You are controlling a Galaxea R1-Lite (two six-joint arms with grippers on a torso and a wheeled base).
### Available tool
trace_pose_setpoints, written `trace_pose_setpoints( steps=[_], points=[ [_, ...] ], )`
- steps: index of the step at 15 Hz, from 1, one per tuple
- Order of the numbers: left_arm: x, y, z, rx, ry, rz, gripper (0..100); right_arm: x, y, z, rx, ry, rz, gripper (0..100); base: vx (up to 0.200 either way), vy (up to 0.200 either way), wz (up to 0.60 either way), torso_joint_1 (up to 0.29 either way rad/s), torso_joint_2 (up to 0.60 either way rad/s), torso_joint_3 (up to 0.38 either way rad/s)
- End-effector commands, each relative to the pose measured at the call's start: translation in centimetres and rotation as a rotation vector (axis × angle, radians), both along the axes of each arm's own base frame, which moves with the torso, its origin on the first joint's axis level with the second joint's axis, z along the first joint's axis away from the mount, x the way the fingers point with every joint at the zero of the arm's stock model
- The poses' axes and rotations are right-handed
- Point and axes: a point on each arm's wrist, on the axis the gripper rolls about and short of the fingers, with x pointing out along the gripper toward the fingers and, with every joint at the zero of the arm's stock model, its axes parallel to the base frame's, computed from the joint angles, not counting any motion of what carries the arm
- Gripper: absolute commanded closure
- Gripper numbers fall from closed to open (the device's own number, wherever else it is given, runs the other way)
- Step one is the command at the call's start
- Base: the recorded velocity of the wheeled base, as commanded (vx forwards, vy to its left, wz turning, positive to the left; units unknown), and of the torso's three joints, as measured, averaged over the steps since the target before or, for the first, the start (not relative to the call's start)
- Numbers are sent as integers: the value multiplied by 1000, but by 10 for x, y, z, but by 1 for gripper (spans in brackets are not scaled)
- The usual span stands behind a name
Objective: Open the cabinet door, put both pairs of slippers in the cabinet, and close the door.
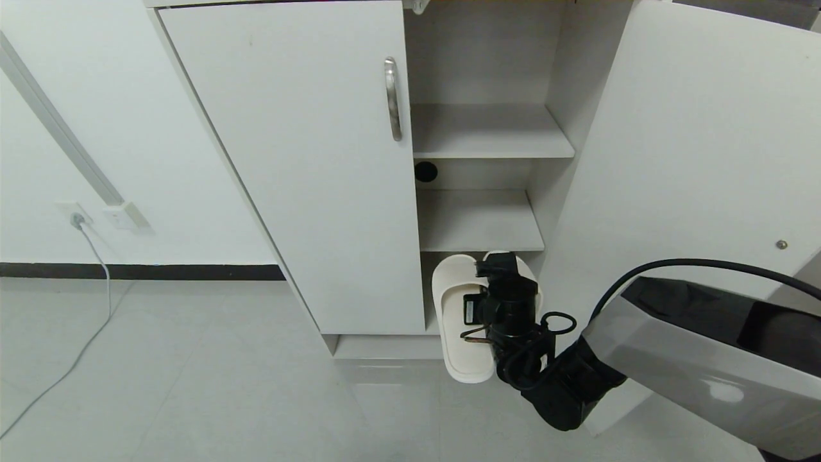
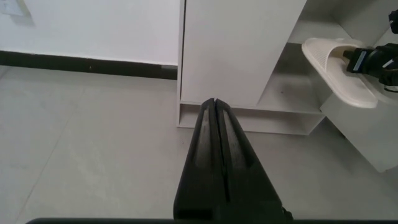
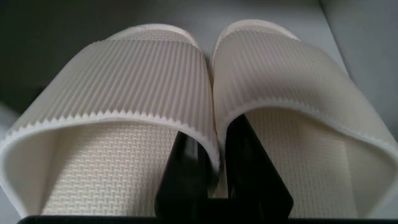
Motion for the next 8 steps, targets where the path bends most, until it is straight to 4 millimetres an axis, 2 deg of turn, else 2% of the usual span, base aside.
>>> trace_pose_setpoints(
  steps=[1,8],
  points=[
    [0,0,0,0,2,-1,100,0,0,2,3,-4,-1,100,200,0,0,2,7,2],
    [0,0,0,0,2,-1,100,0,0,5,-5,-36,0,100,200,0,0,4,3,2]
  ],
)
